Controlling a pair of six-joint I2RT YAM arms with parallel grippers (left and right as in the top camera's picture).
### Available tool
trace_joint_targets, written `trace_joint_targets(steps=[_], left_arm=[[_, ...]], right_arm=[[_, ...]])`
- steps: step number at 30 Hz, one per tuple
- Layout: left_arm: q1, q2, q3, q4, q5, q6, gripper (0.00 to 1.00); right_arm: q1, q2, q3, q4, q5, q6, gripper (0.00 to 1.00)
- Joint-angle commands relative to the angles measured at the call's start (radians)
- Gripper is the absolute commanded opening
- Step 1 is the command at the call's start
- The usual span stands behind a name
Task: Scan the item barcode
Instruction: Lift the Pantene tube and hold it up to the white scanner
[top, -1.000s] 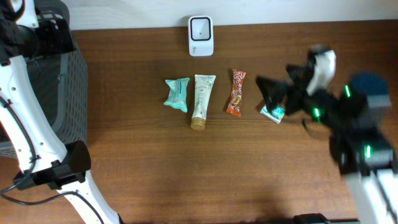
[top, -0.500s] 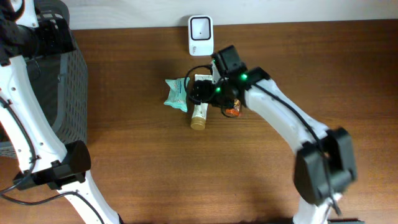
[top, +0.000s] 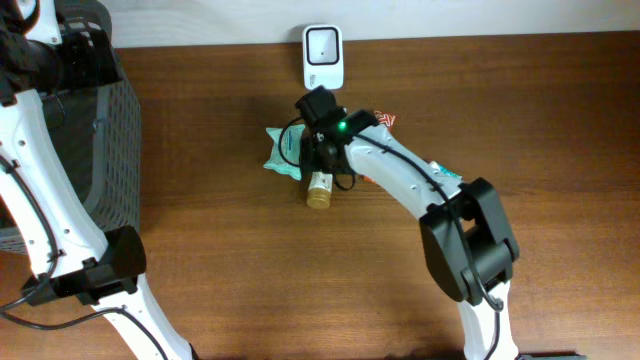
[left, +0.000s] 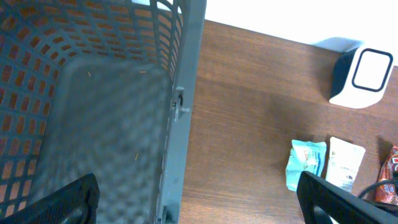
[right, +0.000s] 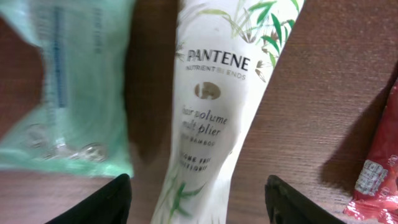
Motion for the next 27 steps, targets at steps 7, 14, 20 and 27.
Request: trace_joint_targets(steps=[7,14,20,27], left_arm=[[0.003,-0.029,-0.001,0.000,-0.007,-0.006,0.99],[0.003,-0.029,-0.001,0.000,-0.007,-0.006,0.99],[0.003,-0.029,-0.001,0.000,-0.007,-0.006,0.99],[0.003,-0.029,-0.001,0.000,-0.007,-0.007,0.99]], right_arm=[[0.009,0.109,0.023,0.034,0.068,0.029,0.21],[0.008,0.062,0.256,-0.083,0.269,-0.054,0.04],[-0.020,0.082,0.336,0.233,0.412,-0.249,0.04],[-0.127,0.175,0.335,0.459,0.113,-0.248,0.04]])
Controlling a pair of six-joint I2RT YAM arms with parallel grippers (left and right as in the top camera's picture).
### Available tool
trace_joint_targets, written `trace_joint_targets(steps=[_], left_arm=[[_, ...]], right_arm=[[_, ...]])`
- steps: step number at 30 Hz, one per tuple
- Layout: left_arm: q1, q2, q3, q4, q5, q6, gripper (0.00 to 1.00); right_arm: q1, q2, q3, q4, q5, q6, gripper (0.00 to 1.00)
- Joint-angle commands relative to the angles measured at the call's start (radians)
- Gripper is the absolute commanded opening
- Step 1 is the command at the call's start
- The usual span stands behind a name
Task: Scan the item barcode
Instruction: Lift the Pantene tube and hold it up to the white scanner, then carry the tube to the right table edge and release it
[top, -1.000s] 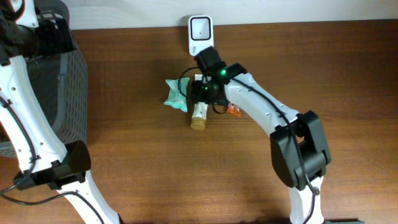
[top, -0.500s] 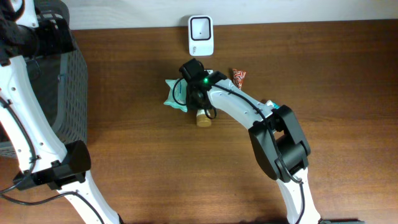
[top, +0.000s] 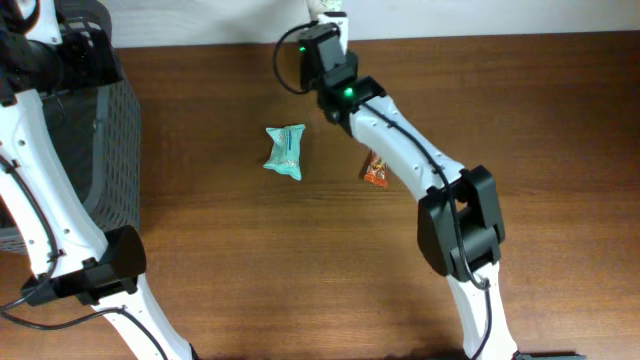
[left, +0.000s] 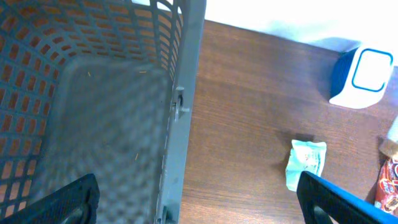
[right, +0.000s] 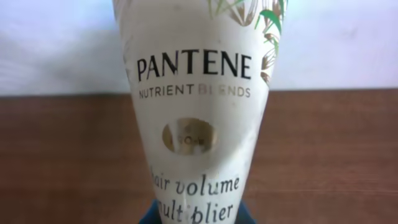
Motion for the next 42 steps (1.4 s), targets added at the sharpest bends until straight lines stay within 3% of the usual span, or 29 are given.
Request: trace_joint_targets(steps=[1,10,12,15,21,24,25,26,29,32,39,42], left_arm=[[0.003,-0.029,-0.001,-0.001,-0.007,-0.007,0.99],[0.003,-0.029,-0.001,-0.001,-0.007,-0.007,0.99],[0.003,-0.029,-0.001,-0.001,-0.007,-0.007,0.99],[0.003,-0.029,-0.001,-0.001,-0.007,-0.007,0.99],[0.003,-0.029,-0.001,-0.001,-0.007,-0.006,0.99],[0.003,-0.029,-0.001,-0.001,-0.007,-0.006,0.99],[0.003,-0.029,-0.001,-0.001,-0.007,-0.006,0.99],[0.003,-0.029,-0.001,-0.001,-0.007,-0.007,0.99],[0.003,-0.029,-0.001,-0.001,-0.007,-0.006,0.99],[0.003,-0.029,-0.001,-0.001,-0.007,-0.007,0.99],[0.003,-0.029,-0.001,-0.001,-0.007,-0.007,0.99],[0.003,-0.029,-0.001,-0.001,-0.007,-0.006,0.99]], right_arm=[[-0.044,0.037,0.021,0.016,-0.189,-0.008,0.04],[-0.100,0.029,0.021,-0.015,-0.243,-0.003,0.04],[-0.164,-0.020,0.021,-0.064,-0.239,0.067,0.04],[-0.329,-0.115,0.021,-0.216,-0.151,0.196,0.04],[-0.707,-0.139,0.019,-0.589,-0.058,0.227,0.04],[-0.878,-0.126,0.014,-0.710,-0.058,0.381,0.04],[-0.932,-0.118,0.014,-0.741,-0.059,0.463,0.04],[-1.012,-0.105,0.011,-0.801,-0.060,0.683,0.04],[-1.075,-0.095,-0.003,-0.816,-0.059,0.856,0.04],[-1.127,-0.091,-0.027,-0.736,-0.039,0.797,0.04],[-1.157,-0.066,-0.030,-0.526,-0.013,0.176,0.04],[-1.160,-0.039,-0.030,-0.530,-0.014,0.164,0.10]])
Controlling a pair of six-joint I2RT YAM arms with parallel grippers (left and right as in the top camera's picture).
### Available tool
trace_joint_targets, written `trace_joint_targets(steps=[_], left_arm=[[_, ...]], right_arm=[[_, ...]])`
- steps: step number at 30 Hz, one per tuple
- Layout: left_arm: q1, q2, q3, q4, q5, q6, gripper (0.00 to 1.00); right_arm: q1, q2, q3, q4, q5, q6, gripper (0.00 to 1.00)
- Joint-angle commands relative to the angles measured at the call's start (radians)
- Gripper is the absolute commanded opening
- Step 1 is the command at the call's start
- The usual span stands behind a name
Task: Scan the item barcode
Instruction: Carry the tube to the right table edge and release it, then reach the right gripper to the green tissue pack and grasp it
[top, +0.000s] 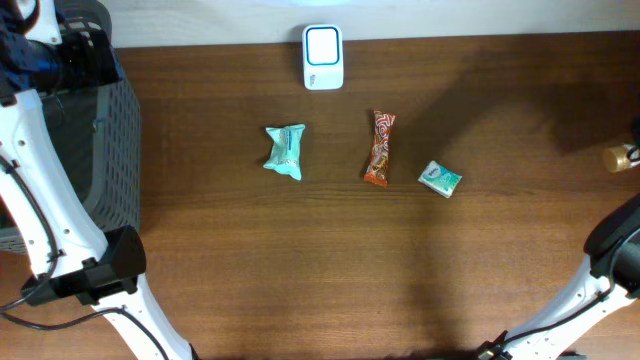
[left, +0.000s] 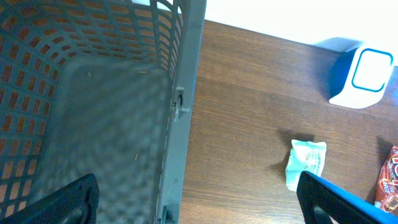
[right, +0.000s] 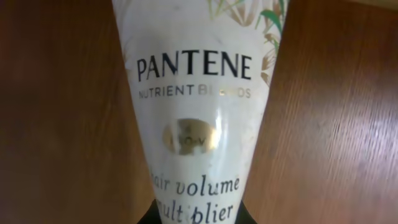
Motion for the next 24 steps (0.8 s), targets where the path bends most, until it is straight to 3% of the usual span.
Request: trace_joint_targets(steps=[1,2,3,5,7,11,14,17,18,19,24], left_arm=[[0.003,-0.029,-0.001,0.000,-0.007,-0.007,0.99],[0.003,-0.029,-0.001,0.000,-0.007,-0.007,0.99],[0.003,-0.029,-0.001,0.000,-0.007,-0.006,0.99],[0.003,-0.029,-0.001,0.000,-0.007,-0.007,0.99],[0.003,-0.029,-0.001,0.000,-0.007,-0.006,0.99],[0.003,-0.029,-0.001,0.000,-0.007,-0.006,0.99],[0.003,-0.029,-0.001,0.000,-0.007,-0.007,0.99],[0.003,-0.029,-0.001,0.000,-0.007,-0.007,0.99],[0.003,-0.029,-0.001,0.000,-0.007,-0.006,0.99],[0.003,-0.029,-0.001,0.000,-0.007,-0.007,0.99],[0.003,-0.029,-0.001,0.000,-0.007,-0.007,0.99]], right_arm=[[-0.003,0.030,0.004,-0.007,0.036,-0.099,0.19],[-0.001,0.034,0.004,-0.017,0.032,-0.099,0.40],[0.000,0.034,0.004,-0.028,0.002,-0.099,0.66],[0.000,0.033,0.004,-0.046,-0.082,-0.099,0.77],[0.000,0.032,0.004,-0.067,-0.233,-0.101,0.82],[0.029,0.032,0.004,-0.083,-0.826,-0.234,0.82],[0.111,0.032,0.004,-0.169,-1.067,-0.464,0.82],[0.245,0.032,0.004,-0.308,-0.978,-0.735,0.82],[0.298,0.032,0.004,-0.332,-0.848,-0.764,0.82],[0.353,0.032,0.004,-0.332,-0.707,-0.764,0.98],[0.524,0.034,-0.001,-0.359,-0.487,-0.765,0.99]])
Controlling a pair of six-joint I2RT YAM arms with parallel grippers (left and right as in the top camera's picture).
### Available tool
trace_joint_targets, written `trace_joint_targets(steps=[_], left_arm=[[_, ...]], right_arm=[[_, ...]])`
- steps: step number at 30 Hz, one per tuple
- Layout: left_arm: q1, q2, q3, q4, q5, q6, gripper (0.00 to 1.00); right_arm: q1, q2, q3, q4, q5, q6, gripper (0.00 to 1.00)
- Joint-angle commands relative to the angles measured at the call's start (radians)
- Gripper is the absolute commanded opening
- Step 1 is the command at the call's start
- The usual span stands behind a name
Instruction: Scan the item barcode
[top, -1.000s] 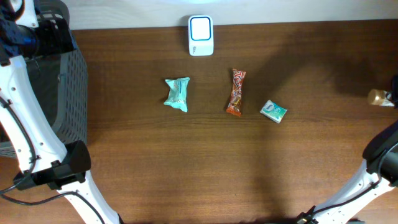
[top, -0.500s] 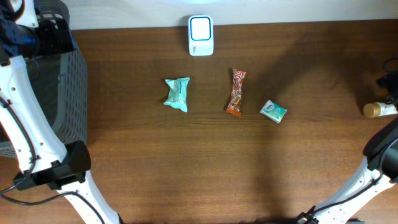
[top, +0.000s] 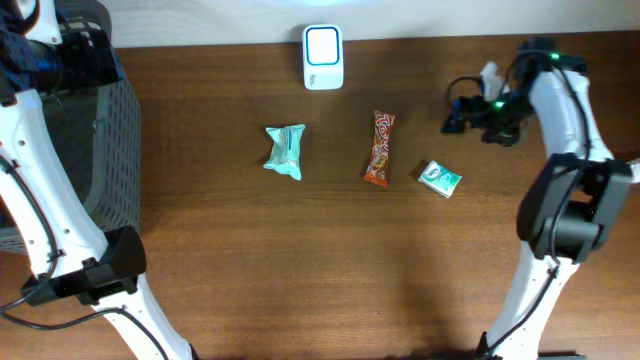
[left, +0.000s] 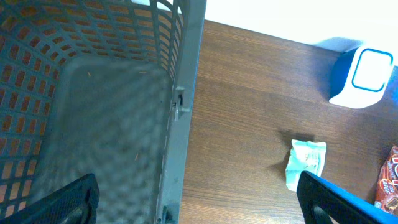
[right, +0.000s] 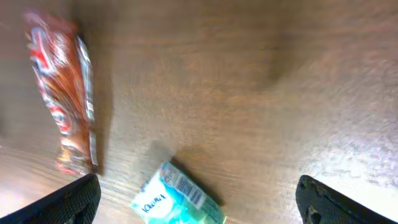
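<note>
The white scanner (top: 322, 56) stands at the table's far edge and also shows in the left wrist view as the scanner (left: 367, 74). On the wood lie a teal pouch (top: 285, 151), a red snack bar (top: 378, 147) and a small tissue pack (top: 438, 178). My right gripper (right: 208, 205) is open and holds nothing. It hangs over the tissue pack (right: 177, 199), whose barcode faces up, with the snack bar (right: 62, 118) to the left. My left gripper (left: 199, 202) is open over the basket rim. The Pantene tube is out of view.
A dark mesh basket (top: 110, 150) fills the left side of the table, and its wall (left: 183, 93) runs down the left wrist view. My right arm (top: 560, 110) reaches in from the far right.
My right gripper was off the table's right edge, shut on the Pantene tube. It is now back over the table's right part, open and empty, and the tube is gone from view. The left arm is unchanged.
My right gripper stood open around the Pantene tube lying beside the teal pouch. It then held the tube up at the scanner. Later it had the tube past the right table edge. Now it is back without the tube, over the tissue pack.
</note>
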Motion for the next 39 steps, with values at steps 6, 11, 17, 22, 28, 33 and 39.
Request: trace_joint_targets(steps=[6,11,17,22,28,33,39], left_arm=[[0.003,-0.029,-0.001,0.000,-0.007,-0.006,0.99],[0.003,-0.029,-0.001,0.000,-0.007,-0.006,0.99],[0.003,-0.029,-0.001,0.000,-0.007,-0.006,0.99],[0.003,-0.029,-0.001,0.000,-0.007,-0.006,0.99],[0.003,-0.029,-0.001,0.000,-0.007,-0.006,0.99],[0.003,-0.029,-0.001,0.000,-0.007,-0.006,0.99],[0.003,-0.029,-0.001,0.000,-0.007,-0.006,0.99]], right_arm=[[0.206,-0.032,-0.003,-0.042,0.562,0.142,0.99],[0.389,-0.137,-0.003,-0.201,0.768,0.275,0.99],[0.491,-0.140,-0.123,-0.308,0.761,0.239,0.99],[0.491,-0.140,-0.348,-0.083,0.764,0.201,0.98],[0.490,-0.140,-0.466,0.125,0.769,0.167,0.73],[0.465,-0.138,-0.542,0.229,0.768,0.119,0.45],[0.446,-0.139,-0.331,0.084,0.545,0.120,0.04]])
